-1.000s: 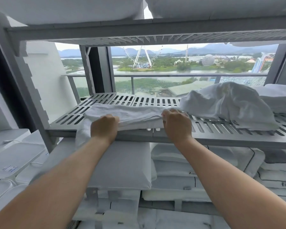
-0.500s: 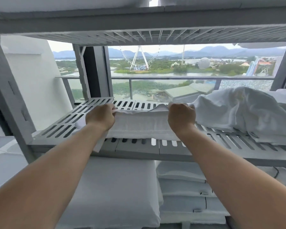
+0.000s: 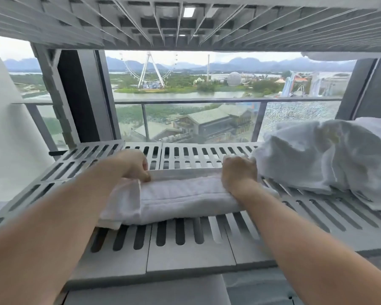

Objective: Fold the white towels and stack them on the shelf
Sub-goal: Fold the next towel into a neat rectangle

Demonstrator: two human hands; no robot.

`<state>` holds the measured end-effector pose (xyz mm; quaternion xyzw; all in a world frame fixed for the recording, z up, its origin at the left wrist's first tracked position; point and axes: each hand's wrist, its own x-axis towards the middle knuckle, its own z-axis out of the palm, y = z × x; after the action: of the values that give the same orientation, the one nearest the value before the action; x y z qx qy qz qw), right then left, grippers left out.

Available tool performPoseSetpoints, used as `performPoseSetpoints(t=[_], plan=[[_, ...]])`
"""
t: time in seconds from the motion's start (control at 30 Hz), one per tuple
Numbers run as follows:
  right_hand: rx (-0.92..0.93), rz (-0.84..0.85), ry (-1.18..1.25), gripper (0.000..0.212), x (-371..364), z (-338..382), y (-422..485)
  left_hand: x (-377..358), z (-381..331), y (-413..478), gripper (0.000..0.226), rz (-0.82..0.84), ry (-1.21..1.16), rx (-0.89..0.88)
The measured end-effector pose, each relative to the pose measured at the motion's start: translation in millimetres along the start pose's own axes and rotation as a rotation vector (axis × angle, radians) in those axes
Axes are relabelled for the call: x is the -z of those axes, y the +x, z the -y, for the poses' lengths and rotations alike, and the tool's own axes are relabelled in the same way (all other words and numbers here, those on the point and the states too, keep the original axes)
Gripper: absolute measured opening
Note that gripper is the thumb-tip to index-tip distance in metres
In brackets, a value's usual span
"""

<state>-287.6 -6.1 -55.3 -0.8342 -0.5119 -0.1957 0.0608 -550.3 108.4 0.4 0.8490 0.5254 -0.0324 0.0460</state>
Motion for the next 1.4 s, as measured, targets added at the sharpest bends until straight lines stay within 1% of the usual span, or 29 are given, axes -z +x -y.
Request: performPoseSetpoints(t=[0.07,0.13,0.17,0.2,0.27,0.3,0.37,0.4,0.43,0.5,0.53,0.6,0.63,0.7,0.77,0.87,0.93,1.03,1.13,1.2,1.27,1.33,1.4], plan=[[0.047,-0.149,0.0,0.029,-6,0,5,6,-2,9,0.024,0.056,0.011,0.016],[0.192,-0.28,0.042,0.03,-13,0,7,11,-6,13,0.024,0.089,0.016,0.031],[0.26,-0.314,0.073,0.028,-17,0,7,14,-9,15,0.023,0.093,0.027,0.038],[0.309,-0.32,0.111,0.023,-20,-1,7,17,-12,17,0.022,0.1,0.04,0.044],[0.325,-0.278,0.221,0.013,-26,-2,7,22,-18,21,0.019,0.164,0.077,0.086],[0.303,-0.236,0.286,0.015,-28,-4,8,24,-23,22,0.022,0.23,0.123,0.123],[0.256,-0.149,0.383,0.022,-32,-7,9,24,-31,22,0.037,0.388,0.247,0.218],[0.243,-0.131,0.405,0.025,-32,-9,10,24,-35,22,0.039,0.423,0.297,0.253],[0.24,-0.124,0.413,0.026,-33,-9,11,25,-37,22,0.038,0.422,0.331,0.276],[0.241,-0.111,0.42,0.029,-33,-9,11,27,-37,23,0.035,0.356,0.39,0.342],[0.238,-0.101,0.432,0.031,-33,-9,10,27,-38,23,0.035,0.296,0.437,0.389],[0.233,-0.079,0.459,0.034,-33,-11,10,24,-40,21,0.033,0.126,0.573,0.476],[0.23,-0.074,0.47,0.034,-34,-12,10,19,-42,19,0.032,0.038,0.656,0.479],[0.222,-0.085,0.492,0.033,-35,-12,10,4,-43,13,0.03,-0.117,0.757,0.419],[0.215,-0.093,0.501,0.03,-37,-11,11,-10,-41,4,0.026,-0.268,0.767,0.341],[0.206,-0.092,0.503,0.026,-39,-8,14,-35,-40,-11,0.021,-0.448,0.678,0.243],[0.199,-0.086,0.484,0.025,-38,-5,15,-47,-42,-18,0.018,-0.531,0.566,0.175],[0.196,-0.084,0.464,0.023,-34,1,14,-61,-40,-18,0.019,-0.618,0.33,0.176],[0.263,-0.147,0.492,0.024,-26,9,7,-68,-32,-17,0.022,-0.676,0.156,0.133],[0.359,-0.201,0.547,0.026,-18,20,0,-68,-28,-17,0.024,-0.667,0.134,0.081],[0.463,-0.219,0.591,0.023,-9,37,-6,-64,-22,-17,0.026,-0.636,0.134,0.01],[0.541,-0.224,0.591,0.022,0,54,-9,-60,-11,-19,0.023,-0.599,0.112,-0.089],[0.585,-0.231,0.585,0.022,7,76,-10,-56,4,-23,0.021,-0.576,0.142,-0.207]])
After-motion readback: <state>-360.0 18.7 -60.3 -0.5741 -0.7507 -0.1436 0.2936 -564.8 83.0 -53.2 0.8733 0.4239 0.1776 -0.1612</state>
